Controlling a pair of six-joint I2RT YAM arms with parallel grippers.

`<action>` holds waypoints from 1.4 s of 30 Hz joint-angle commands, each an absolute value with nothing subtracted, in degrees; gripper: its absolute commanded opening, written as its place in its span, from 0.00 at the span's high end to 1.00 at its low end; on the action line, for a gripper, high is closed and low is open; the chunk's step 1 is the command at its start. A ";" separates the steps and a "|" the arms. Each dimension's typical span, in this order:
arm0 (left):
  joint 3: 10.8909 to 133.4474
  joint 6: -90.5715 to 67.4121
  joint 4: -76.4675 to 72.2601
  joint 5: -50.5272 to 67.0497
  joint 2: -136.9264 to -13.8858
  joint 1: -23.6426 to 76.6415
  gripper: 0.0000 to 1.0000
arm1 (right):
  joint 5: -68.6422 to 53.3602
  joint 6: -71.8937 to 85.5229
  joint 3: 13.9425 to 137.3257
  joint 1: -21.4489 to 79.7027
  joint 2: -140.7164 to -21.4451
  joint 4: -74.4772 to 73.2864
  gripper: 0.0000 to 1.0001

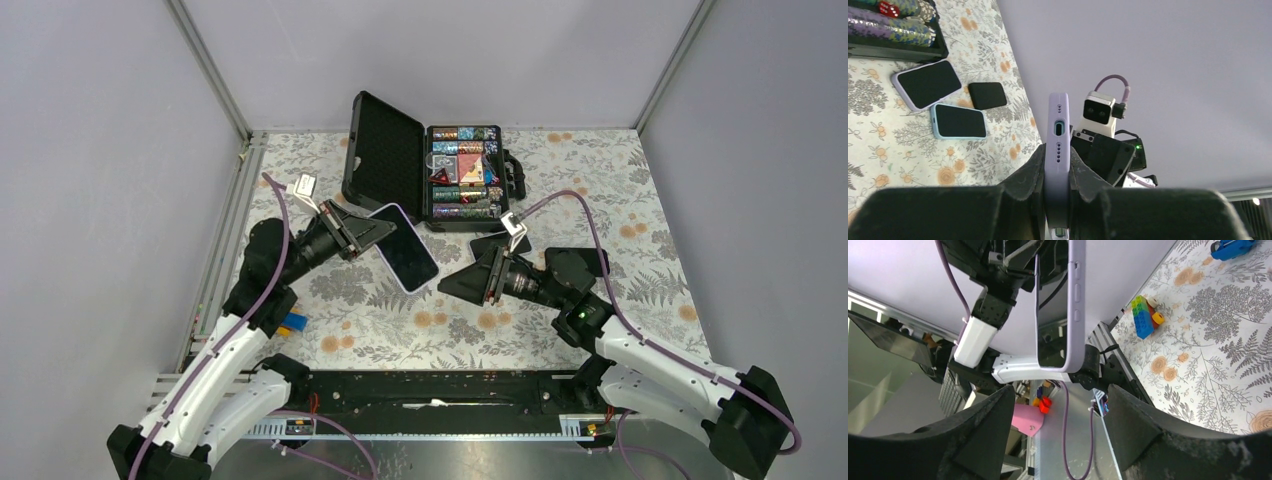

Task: Take the phone out of the phone case
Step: Remove the phone case from the phone.

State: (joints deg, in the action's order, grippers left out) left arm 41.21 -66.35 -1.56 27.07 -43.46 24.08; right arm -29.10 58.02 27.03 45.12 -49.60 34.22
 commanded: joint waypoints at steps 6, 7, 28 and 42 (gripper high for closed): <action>43.90 -70.82 -7.43 25.69 -39.58 24.17 1.00 | -23.27 62.48 31.29 45.79 -50.78 44.12 0.35; 44.05 -70.88 -7.45 25.62 -39.50 24.17 1.00 | -23.73 62.46 31.96 45.79 -51.34 44.11 0.35; 42.96 -82.27 -18.69 23.13 -40.78 24.17 1.00 | -19.51 76.42 33.45 45.80 -56.03 54.36 0.60; 44.60 -81.84 -23.10 24.68 -43.80 24.17 1.00 | -18.67 79.54 36.89 45.79 -60.63 56.42 0.62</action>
